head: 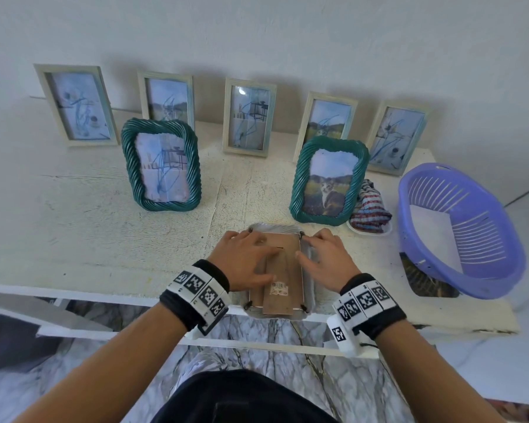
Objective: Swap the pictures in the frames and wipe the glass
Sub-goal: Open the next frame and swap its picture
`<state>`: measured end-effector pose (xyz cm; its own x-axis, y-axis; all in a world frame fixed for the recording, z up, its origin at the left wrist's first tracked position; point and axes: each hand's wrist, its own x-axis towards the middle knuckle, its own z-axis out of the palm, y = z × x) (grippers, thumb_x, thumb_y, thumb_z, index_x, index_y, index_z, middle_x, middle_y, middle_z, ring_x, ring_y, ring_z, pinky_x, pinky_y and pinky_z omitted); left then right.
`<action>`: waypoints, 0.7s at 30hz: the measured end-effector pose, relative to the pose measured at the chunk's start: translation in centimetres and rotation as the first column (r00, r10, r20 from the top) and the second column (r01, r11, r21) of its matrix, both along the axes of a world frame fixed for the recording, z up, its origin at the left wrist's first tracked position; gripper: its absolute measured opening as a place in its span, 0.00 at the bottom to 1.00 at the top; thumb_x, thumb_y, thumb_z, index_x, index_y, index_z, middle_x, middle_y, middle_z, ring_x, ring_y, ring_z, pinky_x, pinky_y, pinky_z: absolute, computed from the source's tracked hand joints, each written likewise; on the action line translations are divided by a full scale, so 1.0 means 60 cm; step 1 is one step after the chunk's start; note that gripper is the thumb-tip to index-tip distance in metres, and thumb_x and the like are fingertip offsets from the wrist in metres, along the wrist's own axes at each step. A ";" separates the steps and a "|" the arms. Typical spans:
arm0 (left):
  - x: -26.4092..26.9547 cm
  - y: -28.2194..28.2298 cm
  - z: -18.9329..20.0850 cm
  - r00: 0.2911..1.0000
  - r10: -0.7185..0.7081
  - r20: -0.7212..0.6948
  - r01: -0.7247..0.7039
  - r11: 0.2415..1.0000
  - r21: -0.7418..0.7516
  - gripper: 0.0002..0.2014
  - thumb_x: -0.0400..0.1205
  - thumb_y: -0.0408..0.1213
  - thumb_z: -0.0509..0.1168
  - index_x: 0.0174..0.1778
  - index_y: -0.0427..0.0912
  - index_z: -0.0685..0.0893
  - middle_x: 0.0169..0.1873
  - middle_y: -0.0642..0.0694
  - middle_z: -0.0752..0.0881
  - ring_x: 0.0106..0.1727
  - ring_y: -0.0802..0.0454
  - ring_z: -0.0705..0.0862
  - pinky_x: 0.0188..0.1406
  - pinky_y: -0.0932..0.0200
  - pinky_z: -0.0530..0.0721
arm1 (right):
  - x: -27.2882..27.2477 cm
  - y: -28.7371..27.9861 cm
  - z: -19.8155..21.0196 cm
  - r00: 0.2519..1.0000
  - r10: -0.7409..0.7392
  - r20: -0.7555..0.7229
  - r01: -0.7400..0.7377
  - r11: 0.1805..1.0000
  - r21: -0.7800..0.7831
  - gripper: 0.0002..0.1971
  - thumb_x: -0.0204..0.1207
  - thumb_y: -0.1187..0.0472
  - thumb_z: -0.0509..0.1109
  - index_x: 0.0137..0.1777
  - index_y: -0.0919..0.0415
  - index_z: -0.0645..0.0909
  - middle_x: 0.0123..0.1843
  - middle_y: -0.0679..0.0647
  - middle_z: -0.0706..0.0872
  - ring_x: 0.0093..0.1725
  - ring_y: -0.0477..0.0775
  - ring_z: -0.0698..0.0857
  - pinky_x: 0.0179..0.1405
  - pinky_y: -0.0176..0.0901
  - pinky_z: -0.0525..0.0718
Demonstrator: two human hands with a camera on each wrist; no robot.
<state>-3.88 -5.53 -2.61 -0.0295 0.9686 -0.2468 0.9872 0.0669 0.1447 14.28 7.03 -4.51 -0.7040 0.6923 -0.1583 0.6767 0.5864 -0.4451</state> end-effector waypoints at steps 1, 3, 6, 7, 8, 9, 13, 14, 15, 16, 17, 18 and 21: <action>0.001 0.000 0.000 1.000 0.003 0.003 -0.003 1.000 -0.003 0.31 0.80 0.65 0.57 0.80 0.62 0.65 0.78 0.48 0.67 0.77 0.48 0.68 0.78 0.44 0.59 | 0.000 -0.001 -0.002 0.999 -0.027 -0.031 0.027 0.999 -0.031 0.24 0.80 0.49 0.65 0.71 0.60 0.77 0.55 0.54 0.74 0.59 0.59 0.74 0.62 0.50 0.74; 0.002 0.002 0.002 1.000 0.012 0.019 -0.012 1.000 -0.005 0.31 0.80 0.66 0.57 0.79 0.62 0.66 0.78 0.49 0.68 0.77 0.49 0.68 0.78 0.44 0.60 | -0.001 -0.001 -0.007 0.991 -0.100 -0.090 0.089 0.989 -0.118 0.22 0.79 0.51 0.67 0.70 0.59 0.78 0.55 0.54 0.74 0.59 0.59 0.75 0.63 0.51 0.75; -0.002 0.005 0.003 0.999 0.013 0.032 -0.013 1.000 -0.004 0.31 0.80 0.67 0.57 0.78 0.62 0.67 0.77 0.50 0.70 0.76 0.50 0.69 0.78 0.44 0.59 | -0.002 0.003 -0.010 0.965 -0.195 -0.176 0.148 0.957 -0.248 0.19 0.76 0.54 0.68 0.66 0.56 0.81 0.54 0.55 0.74 0.57 0.59 0.78 0.64 0.50 0.77; -0.003 0.005 0.003 0.999 0.011 0.036 -0.011 1.000 -0.001 0.30 0.80 0.67 0.57 0.78 0.63 0.68 0.77 0.50 0.70 0.76 0.50 0.69 0.78 0.45 0.60 | -0.002 0.003 -0.010 0.957 -0.213 -0.196 0.153 0.948 -0.280 0.18 0.76 0.56 0.69 0.66 0.55 0.82 0.53 0.55 0.73 0.55 0.58 0.79 0.63 0.48 0.77; -0.004 0.005 0.003 0.999 0.009 0.039 -0.009 1.000 0.003 0.30 0.80 0.67 0.56 0.78 0.63 0.68 0.76 0.50 0.71 0.75 0.50 0.70 0.77 0.45 0.61 | -0.001 0.004 -0.011 0.954 -0.219 -0.207 0.152 0.943 -0.297 0.17 0.77 0.59 0.69 0.66 0.55 0.82 0.53 0.54 0.73 0.54 0.57 0.79 0.62 0.44 0.77; -0.004 0.005 0.003 0.999 0.005 0.040 -0.006 1.000 0.007 0.30 0.80 0.67 0.56 0.78 0.63 0.67 0.76 0.50 0.71 0.75 0.50 0.71 0.77 0.46 0.62 | -0.001 0.004 -0.013 0.953 -0.215 -0.213 0.146 0.943 -0.298 0.17 0.77 0.60 0.69 0.66 0.54 0.82 0.52 0.54 0.73 0.53 0.56 0.79 0.61 0.43 0.77; -0.004 0.003 0.000 0.999 0.002 0.042 -0.002 1.000 0.010 0.30 0.80 0.67 0.56 0.79 0.64 0.66 0.76 0.50 0.71 0.75 0.50 0.71 0.77 0.46 0.61 | -0.004 0.001 -0.016 0.957 -0.206 -0.203 0.144 0.949 -0.281 0.20 0.76 0.56 0.67 0.68 0.52 0.81 0.50 0.51 0.72 0.51 0.56 0.78 0.62 0.52 0.78; -0.005 0.003 -0.001 0.999 0.002 0.046 -0.003 1.000 0.016 0.30 0.80 0.67 0.56 0.79 0.64 0.66 0.76 0.50 0.71 0.75 0.50 0.71 0.77 0.46 0.61 | -0.004 0.000 -0.015 0.960 -0.204 -0.193 0.146 0.949 -0.280 0.22 0.73 0.53 0.65 0.68 0.51 0.81 0.49 0.50 0.71 0.51 0.56 0.78 0.61 0.54 0.79; -0.005 0.002 -0.002 0.999 0.000 0.047 -0.001 1.000 0.023 0.30 0.80 0.67 0.56 0.79 0.64 0.67 0.75 0.51 0.72 0.74 0.50 0.71 0.77 0.46 0.61 | -0.004 -0.001 -0.013 0.961 -0.203 -0.187 0.147 0.950 -0.276 0.25 0.70 0.50 0.63 0.68 0.50 0.81 0.49 0.49 0.71 0.51 0.56 0.78 0.61 0.54 0.79; -0.006 0.002 -0.003 0.999 -0.004 0.044 0.003 1.000 0.028 0.30 0.80 0.67 0.55 0.78 0.64 0.67 0.75 0.50 0.72 0.74 0.50 0.71 0.76 0.47 0.62 | -0.003 -0.001 -0.012 0.962 -0.200 -0.184 0.146 0.952 -0.270 0.27 0.69 0.48 0.62 0.68 0.50 0.81 0.49 0.49 0.71 0.51 0.55 0.78 0.61 0.55 0.79; -0.006 0.003 -0.003 0.999 -0.007 0.040 0.006 0.999 0.035 0.30 0.80 0.67 0.56 0.78 0.64 0.67 0.75 0.50 0.72 0.74 0.51 0.72 0.76 0.47 0.63 | -0.002 -0.001 -0.012 0.965 -0.191 -0.181 0.141 0.956 -0.258 0.27 0.68 0.48 0.61 0.69 0.50 0.81 0.50 0.49 0.72 0.52 0.55 0.78 0.61 0.55 0.79; -0.006 0.003 -0.004 0.999 -0.007 0.041 0.006 0.999 0.042 0.30 0.80 0.67 0.56 0.78 0.64 0.67 0.75 0.50 0.72 0.74 0.51 0.72 0.75 0.47 0.63 | -0.001 -0.001 -0.011 0.969 -0.176 -0.171 0.133 0.962 -0.238 0.26 0.70 0.48 0.62 0.69 0.50 0.80 0.50 0.50 0.72 0.53 0.55 0.77 0.61 0.56 0.78; -0.010 0.002 -0.008 0.998 -0.009 0.062 0.007 0.999 0.042 0.31 0.78 0.69 0.54 0.78 0.63 0.68 0.74 0.51 0.72 0.72 0.51 0.73 0.72 0.48 0.68 | -0.002 -0.004 -0.008 0.990 -0.106 -0.098 0.092 0.986 -0.135 0.22 0.78 0.51 0.65 0.72 0.51 0.76 0.54 0.51 0.72 0.58 0.56 0.73 0.64 0.53 0.74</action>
